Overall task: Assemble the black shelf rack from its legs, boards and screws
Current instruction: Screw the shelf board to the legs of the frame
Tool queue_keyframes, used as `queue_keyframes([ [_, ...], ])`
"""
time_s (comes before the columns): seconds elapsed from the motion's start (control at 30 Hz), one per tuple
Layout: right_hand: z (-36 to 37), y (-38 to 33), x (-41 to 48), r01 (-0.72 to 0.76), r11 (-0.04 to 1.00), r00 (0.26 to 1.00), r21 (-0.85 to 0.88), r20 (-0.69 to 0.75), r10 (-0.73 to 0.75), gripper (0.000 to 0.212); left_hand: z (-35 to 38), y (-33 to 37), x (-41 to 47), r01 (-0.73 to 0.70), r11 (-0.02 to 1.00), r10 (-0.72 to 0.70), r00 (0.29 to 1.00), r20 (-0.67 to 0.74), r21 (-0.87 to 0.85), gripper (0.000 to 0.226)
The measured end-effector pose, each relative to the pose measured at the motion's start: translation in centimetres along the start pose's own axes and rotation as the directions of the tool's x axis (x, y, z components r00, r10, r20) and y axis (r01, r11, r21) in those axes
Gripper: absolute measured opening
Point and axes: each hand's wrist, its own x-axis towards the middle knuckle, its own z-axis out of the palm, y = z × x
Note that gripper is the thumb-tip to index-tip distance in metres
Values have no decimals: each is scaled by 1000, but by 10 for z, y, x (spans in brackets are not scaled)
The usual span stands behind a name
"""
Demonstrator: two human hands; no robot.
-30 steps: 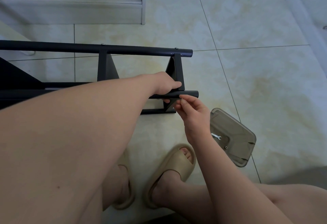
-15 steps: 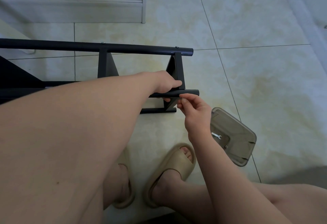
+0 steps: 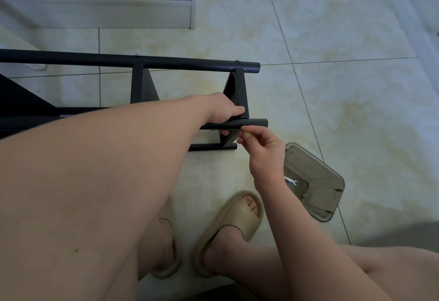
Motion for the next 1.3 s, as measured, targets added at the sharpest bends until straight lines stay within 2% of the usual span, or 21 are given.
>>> queue_keyframes([
  [0.3, 10, -3, -3, -108, 986, 991, 130, -67, 118, 25, -1, 0, -1, 7, 1000, -7, 1000, 7, 15, 49],
  [0.47, 16, 0, -2, -47, 998, 994, -42, -97, 43, 30, 0, 0, 0, 0, 1000, 0, 1000, 3, 7, 49],
  [0.93, 11, 3, -1, -24, 1000, 999, 3, -43, 25, 29, 0, -2, 2, -29, 1000, 29, 1000, -3, -5, 49],
  [1.1, 12, 4, -4, -76, 991, 995, 109, -50, 82, 27, 1, -3, 3, -31, 999, 30, 999, -22, -11, 48],
  [1.3, 4, 2, -4, -189, 924, 981, 332, 36, 188, 21, 2, -5, 4, -19, 1000, 18, 999, -27, -13, 47],
])
